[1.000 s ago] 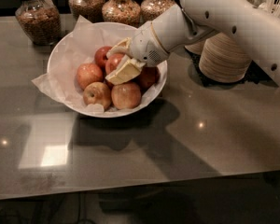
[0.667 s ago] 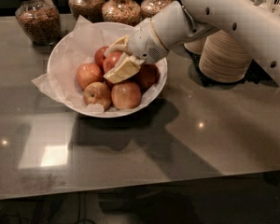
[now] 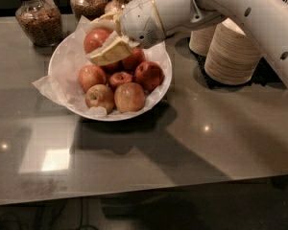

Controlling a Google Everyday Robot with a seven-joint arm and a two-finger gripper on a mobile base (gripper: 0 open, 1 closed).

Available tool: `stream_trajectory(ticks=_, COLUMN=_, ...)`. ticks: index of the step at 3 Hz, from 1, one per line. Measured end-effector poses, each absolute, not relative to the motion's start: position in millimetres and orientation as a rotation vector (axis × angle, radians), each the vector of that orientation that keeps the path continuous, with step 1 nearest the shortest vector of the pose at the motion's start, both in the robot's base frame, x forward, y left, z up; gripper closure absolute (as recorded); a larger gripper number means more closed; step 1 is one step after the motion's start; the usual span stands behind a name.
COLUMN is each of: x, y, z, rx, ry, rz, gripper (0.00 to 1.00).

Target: Pick apple from white bowl

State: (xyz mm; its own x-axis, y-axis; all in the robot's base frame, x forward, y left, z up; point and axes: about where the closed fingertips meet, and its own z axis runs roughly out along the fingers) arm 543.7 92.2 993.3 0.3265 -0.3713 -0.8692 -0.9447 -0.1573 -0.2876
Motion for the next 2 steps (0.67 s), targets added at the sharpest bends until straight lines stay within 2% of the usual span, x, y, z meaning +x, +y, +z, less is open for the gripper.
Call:
stream_trajectory(ticks=1, x=531.1, y=81.4, z=1005.4, rx=-1.669, ry=1.152, rz=0.901, gripper=1.0)
stream_trajectory(ticks=2, x=530.0, y=81.0, z=1006.3, rx=-1.667, ry=1.151, rz=0.906, gripper=1.0)
